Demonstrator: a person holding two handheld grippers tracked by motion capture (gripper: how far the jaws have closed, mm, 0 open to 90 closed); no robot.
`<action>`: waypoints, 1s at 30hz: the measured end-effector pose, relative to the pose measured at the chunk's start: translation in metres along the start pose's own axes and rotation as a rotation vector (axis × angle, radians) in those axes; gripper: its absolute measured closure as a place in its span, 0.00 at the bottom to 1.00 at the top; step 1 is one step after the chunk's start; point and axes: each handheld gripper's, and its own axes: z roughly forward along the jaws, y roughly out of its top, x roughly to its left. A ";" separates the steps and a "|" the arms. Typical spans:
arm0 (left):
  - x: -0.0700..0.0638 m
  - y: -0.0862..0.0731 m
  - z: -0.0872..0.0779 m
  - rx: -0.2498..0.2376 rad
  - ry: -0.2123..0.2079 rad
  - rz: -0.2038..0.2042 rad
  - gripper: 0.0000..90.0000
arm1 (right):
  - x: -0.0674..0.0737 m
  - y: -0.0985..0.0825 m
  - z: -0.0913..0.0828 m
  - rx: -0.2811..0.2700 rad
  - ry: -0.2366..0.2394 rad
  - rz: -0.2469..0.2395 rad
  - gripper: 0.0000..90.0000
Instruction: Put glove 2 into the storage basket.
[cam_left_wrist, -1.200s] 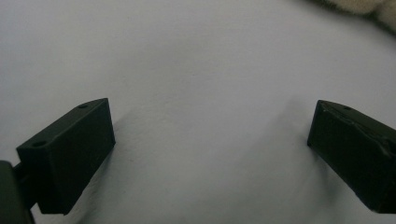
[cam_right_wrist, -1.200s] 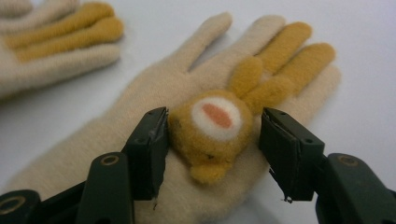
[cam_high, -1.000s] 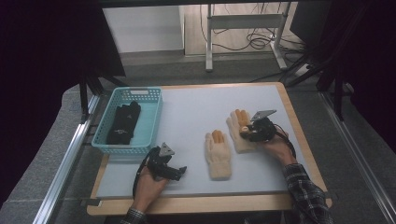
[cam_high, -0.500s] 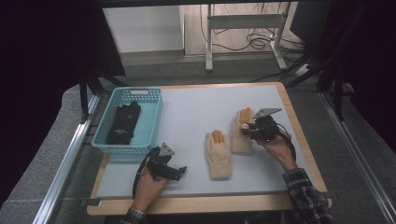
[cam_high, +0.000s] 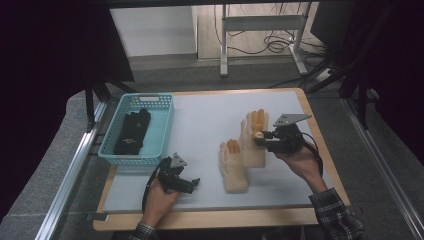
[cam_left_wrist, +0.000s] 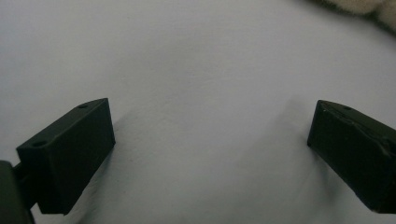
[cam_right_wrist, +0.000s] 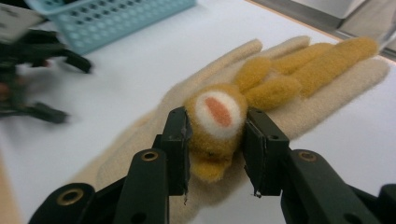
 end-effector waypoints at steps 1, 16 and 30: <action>0.000 0.000 0.000 0.000 0.000 0.000 0.01 | 0.006 0.001 0.000 0.000 0.016 -0.004 0.69; 0.000 0.000 0.000 -0.005 0.000 -0.004 0.01 | 0.046 -0.023 0.061 0.139 0.114 -0.012 0.69; 0.000 0.000 0.000 -0.005 0.000 -0.004 0.01 | 0.032 -0.029 0.057 0.109 0.082 0.009 0.50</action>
